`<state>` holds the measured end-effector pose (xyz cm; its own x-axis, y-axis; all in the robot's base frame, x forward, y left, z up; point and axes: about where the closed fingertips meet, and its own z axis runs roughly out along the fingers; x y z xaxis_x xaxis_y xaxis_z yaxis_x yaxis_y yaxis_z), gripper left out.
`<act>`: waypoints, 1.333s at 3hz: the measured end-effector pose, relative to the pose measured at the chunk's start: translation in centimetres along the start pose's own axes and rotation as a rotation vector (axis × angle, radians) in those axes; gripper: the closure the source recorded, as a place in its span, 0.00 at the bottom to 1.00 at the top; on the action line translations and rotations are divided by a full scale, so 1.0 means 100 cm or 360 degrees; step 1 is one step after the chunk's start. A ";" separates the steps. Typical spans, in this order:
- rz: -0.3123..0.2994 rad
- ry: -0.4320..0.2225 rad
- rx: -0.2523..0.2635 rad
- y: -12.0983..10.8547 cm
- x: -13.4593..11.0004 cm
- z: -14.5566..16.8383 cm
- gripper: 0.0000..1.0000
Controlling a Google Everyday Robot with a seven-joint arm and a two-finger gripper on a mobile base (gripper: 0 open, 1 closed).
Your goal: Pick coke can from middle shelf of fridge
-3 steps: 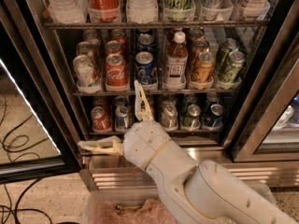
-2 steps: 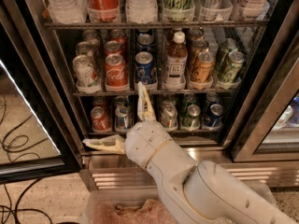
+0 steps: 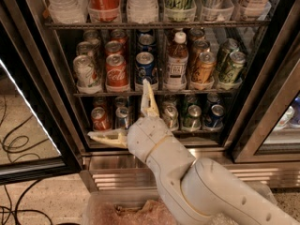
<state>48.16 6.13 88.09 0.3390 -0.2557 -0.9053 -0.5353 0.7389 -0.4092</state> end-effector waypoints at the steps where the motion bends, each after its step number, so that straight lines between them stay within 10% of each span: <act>1: 0.0012 0.0082 0.0146 -0.013 0.012 0.033 0.00; 4: -0.0031 0.0157 0.0295 -0.028 0.020 0.039 0.00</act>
Offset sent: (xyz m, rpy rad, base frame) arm 0.0316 0.0073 -0.0010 0.0117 0.0191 -0.0874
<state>53.33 6.02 87.88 0.2659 -0.3243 -0.9078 -0.3747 0.8329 -0.4073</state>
